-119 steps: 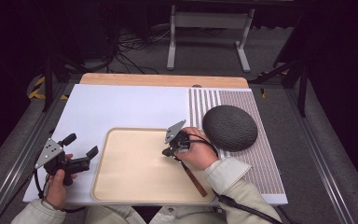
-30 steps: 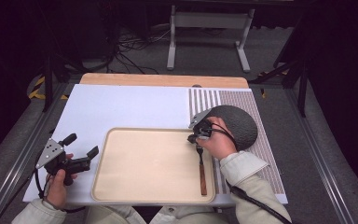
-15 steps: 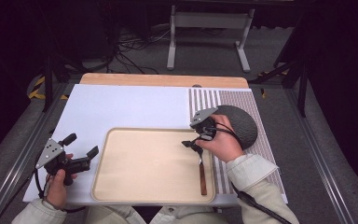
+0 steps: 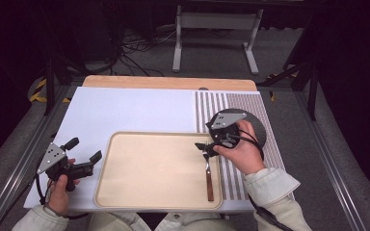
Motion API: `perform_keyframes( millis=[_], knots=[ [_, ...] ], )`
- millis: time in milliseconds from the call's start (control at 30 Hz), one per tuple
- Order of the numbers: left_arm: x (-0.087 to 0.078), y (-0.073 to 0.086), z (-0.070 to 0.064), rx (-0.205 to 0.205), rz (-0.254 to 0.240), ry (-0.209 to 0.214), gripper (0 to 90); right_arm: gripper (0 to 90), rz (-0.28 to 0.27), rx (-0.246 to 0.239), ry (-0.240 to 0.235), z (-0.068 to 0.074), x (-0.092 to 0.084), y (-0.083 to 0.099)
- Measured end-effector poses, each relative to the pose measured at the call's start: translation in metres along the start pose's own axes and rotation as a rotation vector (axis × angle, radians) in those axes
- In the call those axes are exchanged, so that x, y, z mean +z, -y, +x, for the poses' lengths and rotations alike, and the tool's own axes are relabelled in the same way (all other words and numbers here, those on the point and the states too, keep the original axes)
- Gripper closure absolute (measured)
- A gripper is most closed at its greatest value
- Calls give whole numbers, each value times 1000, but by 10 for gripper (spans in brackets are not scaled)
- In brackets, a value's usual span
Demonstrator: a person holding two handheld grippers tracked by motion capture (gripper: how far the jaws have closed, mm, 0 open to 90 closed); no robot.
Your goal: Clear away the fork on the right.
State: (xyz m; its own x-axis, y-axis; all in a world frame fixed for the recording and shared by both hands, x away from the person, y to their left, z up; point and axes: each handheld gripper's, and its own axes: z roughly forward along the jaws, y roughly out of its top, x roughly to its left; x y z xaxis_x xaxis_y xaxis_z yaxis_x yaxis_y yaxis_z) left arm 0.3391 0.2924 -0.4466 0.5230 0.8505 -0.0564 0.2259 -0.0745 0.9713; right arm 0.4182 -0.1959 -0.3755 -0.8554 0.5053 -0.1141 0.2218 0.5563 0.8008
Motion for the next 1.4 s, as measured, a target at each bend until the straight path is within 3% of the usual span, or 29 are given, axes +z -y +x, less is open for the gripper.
perform_keyframes(
  millis=[433, 733, 900, 1133, 1400],
  knots=[
    [0, 0, 0, -1, -1, -4, 17, 153, -226, 72, 85, 0, -38, 36],
    [0, 0, 0, -2, -4, -5, 17, 148, -300, 106, 131, 3, -54, 63],
    [-1, -1, -1, 1, -6, -2, 17, 145, -336, 162, 157, 7, -60, 81],
    [-2, -2, -1, 2, -16, -2, 17, 145, -340, 204, 205, 10, -62, 105],
    [-3, -2, 0, 2, -14, 2, 16, 145, -324, 239, 220, 12, -63, 125]
  ],
)
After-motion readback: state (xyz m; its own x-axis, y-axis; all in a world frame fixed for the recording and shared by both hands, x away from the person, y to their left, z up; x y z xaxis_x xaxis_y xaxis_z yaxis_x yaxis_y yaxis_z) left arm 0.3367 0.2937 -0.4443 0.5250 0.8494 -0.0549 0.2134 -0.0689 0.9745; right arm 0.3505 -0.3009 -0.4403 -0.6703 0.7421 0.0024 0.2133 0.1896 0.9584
